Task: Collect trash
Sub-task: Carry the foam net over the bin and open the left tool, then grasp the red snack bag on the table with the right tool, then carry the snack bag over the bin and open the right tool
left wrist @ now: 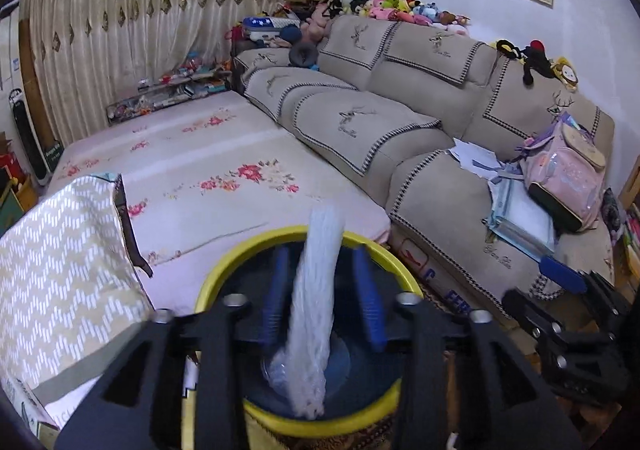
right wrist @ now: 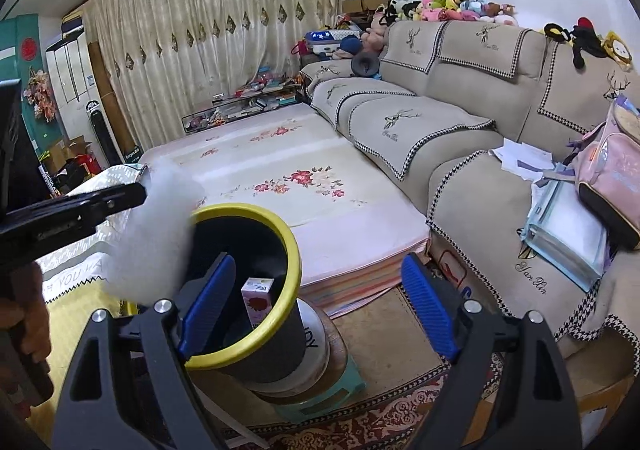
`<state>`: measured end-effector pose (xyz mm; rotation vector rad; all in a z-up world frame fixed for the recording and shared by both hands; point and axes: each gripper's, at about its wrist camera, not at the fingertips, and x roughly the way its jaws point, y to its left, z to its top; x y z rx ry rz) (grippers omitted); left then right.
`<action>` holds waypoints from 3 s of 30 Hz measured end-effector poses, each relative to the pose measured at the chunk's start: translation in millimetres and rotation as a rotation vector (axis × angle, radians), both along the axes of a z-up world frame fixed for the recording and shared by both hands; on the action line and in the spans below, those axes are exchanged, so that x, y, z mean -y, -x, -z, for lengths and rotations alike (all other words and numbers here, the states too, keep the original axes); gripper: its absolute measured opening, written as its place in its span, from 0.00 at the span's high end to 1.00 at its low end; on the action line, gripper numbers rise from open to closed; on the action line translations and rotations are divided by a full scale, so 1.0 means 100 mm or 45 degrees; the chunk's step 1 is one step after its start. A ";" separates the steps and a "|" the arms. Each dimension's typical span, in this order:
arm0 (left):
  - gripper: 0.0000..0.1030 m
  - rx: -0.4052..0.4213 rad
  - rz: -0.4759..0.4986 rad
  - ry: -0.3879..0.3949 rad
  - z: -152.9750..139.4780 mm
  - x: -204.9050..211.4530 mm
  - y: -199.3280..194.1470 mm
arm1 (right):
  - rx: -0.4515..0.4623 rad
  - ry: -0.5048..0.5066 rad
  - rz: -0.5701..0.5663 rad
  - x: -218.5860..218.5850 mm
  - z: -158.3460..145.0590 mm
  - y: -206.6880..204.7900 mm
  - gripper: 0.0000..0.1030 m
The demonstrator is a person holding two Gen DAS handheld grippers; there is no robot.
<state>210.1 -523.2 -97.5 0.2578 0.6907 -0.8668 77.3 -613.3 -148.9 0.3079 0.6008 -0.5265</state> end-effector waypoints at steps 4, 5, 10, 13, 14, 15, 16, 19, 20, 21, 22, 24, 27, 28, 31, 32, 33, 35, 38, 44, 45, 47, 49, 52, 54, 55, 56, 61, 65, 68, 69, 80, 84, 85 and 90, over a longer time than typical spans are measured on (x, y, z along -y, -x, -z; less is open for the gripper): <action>0.44 0.016 -0.014 0.025 -0.10 -0.18 0.01 | -0.001 -0.013 -0.012 -0.05 0.03 -0.02 0.22; 0.44 0.032 -0.018 0.036 -0.17 -0.28 0.05 | 0.001 -0.015 -0.017 -0.07 0.03 -0.02 0.22; 0.35 0.058 -0.052 0.091 -0.48 -0.73 0.33 | -0.004 -0.020 -0.058 -0.21 0.05 -0.08 0.22; 0.30 0.125 -0.119 0.122 -0.67 -1.23 0.60 | -0.014 -0.022 -0.109 -0.37 0.06 -0.17 0.22; 0.25 0.151 -0.137 0.132 -0.71 -1.39 0.69 | -0.022 -0.020 -0.140 -0.46 0.06 -0.22 0.22; 0.23 0.170 -0.159 0.140 -0.75 -1.55 0.76 | -0.026 -0.019 -0.159 -0.52 0.07 -0.25 0.22; 0.23 0.191 -0.197 0.140 -0.79 -1.76 0.84 | -0.030 -0.019 -0.186 -0.60 0.08 -0.29 0.22; 0.21 0.234 -0.317 0.123 -0.90 -2.31 1.00 | -0.030 -0.020 -0.282 -0.87 0.08 -0.40 0.22; 0.21 0.246 -0.353 0.121 -0.92 -2.46 1.03 | -0.024 -0.021 -0.325 -0.99 0.07 -0.44 0.22; 0.20 0.267 -0.412 0.115 -0.94 -2.67 1.07 | -0.017 -0.022 -0.361 -1.10 0.05 -0.47 0.22; 0.19 0.286 -0.479 0.103 -0.97 -2.89 1.11 | -0.011 -0.022 -0.397 -1.20 0.03 -0.51 0.22; 0.19 0.311 -0.603 0.082 -1.00 -3.28 1.18 | -0.002 -0.015 -0.507 -1.50 -0.02 -0.59 0.22; 0.19 0.315 -0.761 0.088 -1.01 -3.82 1.29 | 0.021 -0.011 -0.645 -1.89 -0.09 -0.66 0.22; 0.18 0.314 -0.794 0.090 -1.00 -3.96 1.30 | 0.029 -0.016 -0.692 -2.02 -0.13 -0.70 0.22; 0.18 0.313 -0.913 0.097 -0.96 -4.40 1.40 | 0.052 -0.053 -0.842 -2.41 -0.21 -0.78 0.22; 0.18 0.312 -0.945 0.099 -0.95 -4.53 1.43 | 0.073 -0.070 -0.910 -2.56 -0.24 -0.78 0.22; 0.18 0.313 -0.972 0.100 -0.93 -4.64 1.45 | 0.089 -0.082 -0.960 -2.66 -0.28 -0.76 0.22; 0.18 0.319 -1.019 0.100 -0.91 -4.82 1.50 | 0.116 -0.089 -1.064 -2.92 -0.35 -0.70 0.22; 0.18 0.334 -1.052 0.106 -0.92 -4.98 1.53 | 0.127 -0.062 -1.152 -3.15 -0.40 -0.63 0.22; 0.18 0.330 -1.055 0.114 -0.91 -5.07 1.54 | 0.132 0.062 -1.343 -3.73 -0.40 -0.46 0.22; 0.18 0.328 -1.056 0.111 -0.91 -5.05 1.53 | 0.124 0.084 -1.359 -3.82 -0.37 -0.48 0.22; 0.18 0.317 -1.058 0.111 -0.89 -5.06 1.49 | 0.104 0.121 -1.352 -3.92 -0.29 -0.53 0.22; 0.18 0.304 -1.055 0.112 -0.87 -5.06 1.48 | 0.065 0.153 -1.334 -3.96 -0.19 -0.60 0.22; 0.18 0.300 -1.053 0.099 -0.87 -5.05 1.44 | 0.028 0.179 -1.299 -4.00 -0.10 -0.73 0.22; 0.18 0.298 -1.049 0.097 -0.86 -5.04 1.43 | 0.011 0.207 -1.272 -4.02 -0.06 -0.81 0.23; 0.17 0.294 -1.048 0.096 -0.85 -5.03 1.41 | 0.005 0.212 -1.263 -4.01 -0.05 -0.84 0.26; 0.17 0.290 -1.046 0.095 -0.84 -5.02 1.40 | 0.005 0.209 -1.258 -4.00 -0.05 -0.87 0.26; 0.17 0.274 -1.036 0.088 -0.79 -4.99 1.34 | 0.042 0.206 -1.240 -3.95 -0.12 -0.95 0.29; 0.17 0.268 -1.026 0.085 -0.76 -4.97 1.31 | 0.030 0.201 -1.239 -3.92 -0.12 -1.06 0.32; 0.17 0.262 -1.020 0.081 -0.73 -4.94 1.30 | 0.009 0.187 -1.250 -3.92 -0.09 -1.12 0.44; 0.17 0.260 -1.019 0.081 -0.73 -4.94 1.29 | -0.003 0.163 -1.257 -3.90 -0.07 -1.15 0.51; 0.17 0.253 -1.012 0.072 -0.68 -4.91 1.26 | 0.069 -0.080 -1.231 -3.58 -0.15 -1.15 0.98; 0.17 0.249 -1.003 0.069 -0.65 -4.87 1.25 | 0.136 -0.119 -1.173 -3.35 -0.30 -1.10 0.98; 0.17 0.249 -1.001 0.067 -0.65 -4.86 1.25 | 0.153 -0.128 -1.150 -3.26 -0.33 -1.09 0.98; 0.17 0.255 -0.982 0.061 -0.65 -4.81 1.25 | 0.205 -0.108 -0.990 -2.78 -0.45 -1.05 0.98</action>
